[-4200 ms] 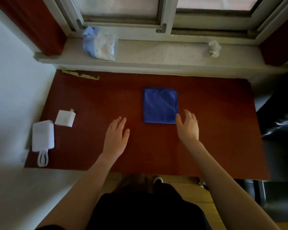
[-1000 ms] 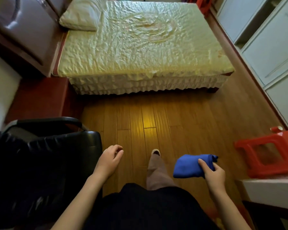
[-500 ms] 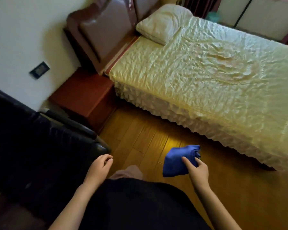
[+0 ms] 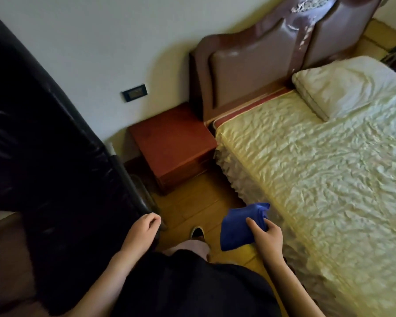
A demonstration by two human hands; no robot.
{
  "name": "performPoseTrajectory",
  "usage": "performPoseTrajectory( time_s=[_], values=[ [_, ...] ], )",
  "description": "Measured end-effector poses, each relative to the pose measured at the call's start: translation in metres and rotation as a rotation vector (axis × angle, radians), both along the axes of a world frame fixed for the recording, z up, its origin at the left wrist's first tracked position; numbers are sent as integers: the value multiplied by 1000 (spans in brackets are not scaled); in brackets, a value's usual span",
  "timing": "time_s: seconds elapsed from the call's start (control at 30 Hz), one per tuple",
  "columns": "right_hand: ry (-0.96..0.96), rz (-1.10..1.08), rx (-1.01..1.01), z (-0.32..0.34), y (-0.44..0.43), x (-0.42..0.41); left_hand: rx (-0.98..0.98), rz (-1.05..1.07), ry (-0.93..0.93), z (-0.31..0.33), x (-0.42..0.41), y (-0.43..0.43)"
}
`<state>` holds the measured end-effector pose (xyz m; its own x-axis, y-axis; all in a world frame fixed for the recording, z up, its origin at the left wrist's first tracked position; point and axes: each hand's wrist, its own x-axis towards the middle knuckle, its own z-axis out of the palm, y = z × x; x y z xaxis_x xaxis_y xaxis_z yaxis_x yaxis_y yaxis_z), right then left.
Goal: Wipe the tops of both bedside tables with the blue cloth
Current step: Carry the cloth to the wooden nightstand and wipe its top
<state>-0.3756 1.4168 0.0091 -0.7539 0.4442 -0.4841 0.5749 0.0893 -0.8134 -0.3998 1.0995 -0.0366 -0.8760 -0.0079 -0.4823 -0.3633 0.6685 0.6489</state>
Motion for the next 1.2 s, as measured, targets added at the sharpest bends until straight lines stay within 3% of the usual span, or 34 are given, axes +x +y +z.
performPoseTrajectory(
  time_s=[0.17, 0.4, 0.63, 0.77, 0.9, 1.07, 1.2],
  values=[
    [-11, 107, 58, 8, 23, -101, 3, 53, 25, 10, -89, 27],
    [-85, 398, 99, -17, 14, -245, -80, 268, 203, -10, -186, 44],
    [-82, 687, 56, -101, -62, -391, -51, 656, 70, -115, -264, 29],
    [-40, 668, -118, -165, -105, -455, -82, 784, 0, -195, -307, 6],
    [-70, 628, -97, -255, -120, -490, -129, 905, 16, -277, -337, -11],
    [-250, 697, 272, -337, -89, -496, -98, 970, -20, -336, -343, -10],
    [-88, 855, 623, -327, -70, -500, -78, 979, -11, -339, -342, -14]
  ],
)
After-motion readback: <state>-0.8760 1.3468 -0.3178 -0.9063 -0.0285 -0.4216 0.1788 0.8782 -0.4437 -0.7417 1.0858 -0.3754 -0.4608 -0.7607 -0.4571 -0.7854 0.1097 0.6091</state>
